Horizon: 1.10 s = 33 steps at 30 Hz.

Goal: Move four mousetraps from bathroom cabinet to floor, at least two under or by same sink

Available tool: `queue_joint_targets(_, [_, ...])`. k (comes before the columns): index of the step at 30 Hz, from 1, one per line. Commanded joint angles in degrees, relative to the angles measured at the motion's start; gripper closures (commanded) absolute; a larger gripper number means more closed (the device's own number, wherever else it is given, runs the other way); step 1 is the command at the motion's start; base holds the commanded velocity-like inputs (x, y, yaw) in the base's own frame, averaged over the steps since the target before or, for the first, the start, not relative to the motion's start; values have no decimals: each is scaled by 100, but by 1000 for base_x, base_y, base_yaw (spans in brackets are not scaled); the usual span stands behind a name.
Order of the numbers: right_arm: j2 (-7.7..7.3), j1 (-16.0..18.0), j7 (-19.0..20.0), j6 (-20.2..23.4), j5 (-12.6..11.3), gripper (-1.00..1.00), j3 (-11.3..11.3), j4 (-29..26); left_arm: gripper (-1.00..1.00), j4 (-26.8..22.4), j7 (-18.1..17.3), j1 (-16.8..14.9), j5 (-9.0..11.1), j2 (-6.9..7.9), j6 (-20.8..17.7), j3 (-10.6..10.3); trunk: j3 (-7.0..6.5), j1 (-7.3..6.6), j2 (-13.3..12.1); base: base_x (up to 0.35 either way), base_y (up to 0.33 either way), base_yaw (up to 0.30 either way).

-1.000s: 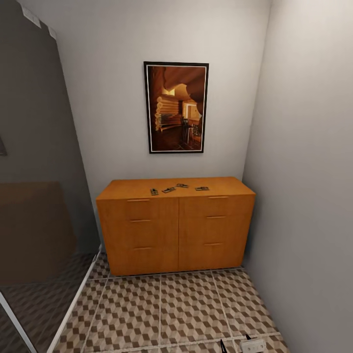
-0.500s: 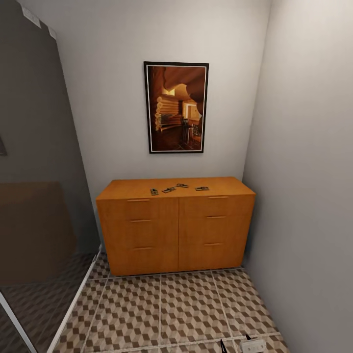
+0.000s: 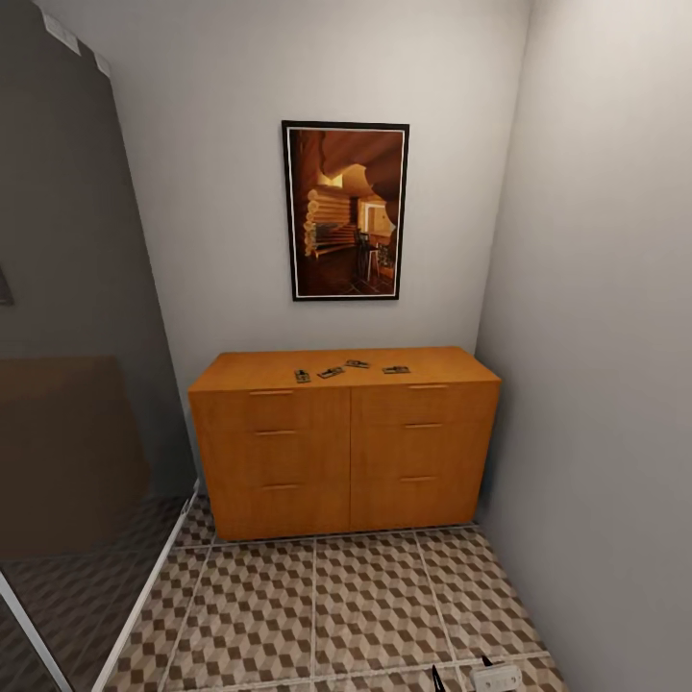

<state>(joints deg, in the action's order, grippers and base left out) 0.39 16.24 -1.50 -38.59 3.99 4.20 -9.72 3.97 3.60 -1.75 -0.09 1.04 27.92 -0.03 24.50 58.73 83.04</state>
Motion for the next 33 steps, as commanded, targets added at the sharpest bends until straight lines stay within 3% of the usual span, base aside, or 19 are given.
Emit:
queue_joint_targets(1, [-1, 4, -16, -10, 23, -100, 11, 5, -100, 22, 15, -10, 1, -4, 40, 4, 6, 0, 4, 0, 0, 0])
queue_joint_targets(14, [-12, 4, -17, 10, 23, -100, 2, 5, -100, 1, -10, -10, 17, -301, 67, 36, 6, 0, 4, 0, 0, 0])
queue_joint_targets(22, [-12, 3, -17, 9, 23, -100, 2, 5, -100, -429, -6, -10, 3, -386, 81, 45, 6, 0, 4, 0, 0, 0])
queue_joint_targets(23, [-12, 4, -37, 9, 23, -100, 2, 5, -100, -837, 22, -10, 8, -391, 83, 55, 6, 0, 4, 0, 0, 0])
queue_joint_targets(25, [-12, 3, -73, 9, 23, -100, 2, 5, -100, -1143, 33, -10, 11, -387, 71, 59, 6, 0, 4, 0, 0, 0])
queue_joint_targets(27, [-12, 6, -208, 6, 21, -100, 2, 5, -100, -1883, 50, -10, 19, -344, 53, 64, 6, 0, 4, 0, 0, 0])
queue_joint_targets(31, [-7, 8, -388, -4, 16, -100, 3, 0, -100, -2552, 49, -10, 33, -186, 23, 69, 6, 0, 4, 0, 0, 0])
queue_joint_targets(33, [-6, 6, -411, -5, 15, -100, 6, -1, -100, -2632, 47, -10, 34, -152, 19, 65, 6, 0, 4, 0, 0, 0])
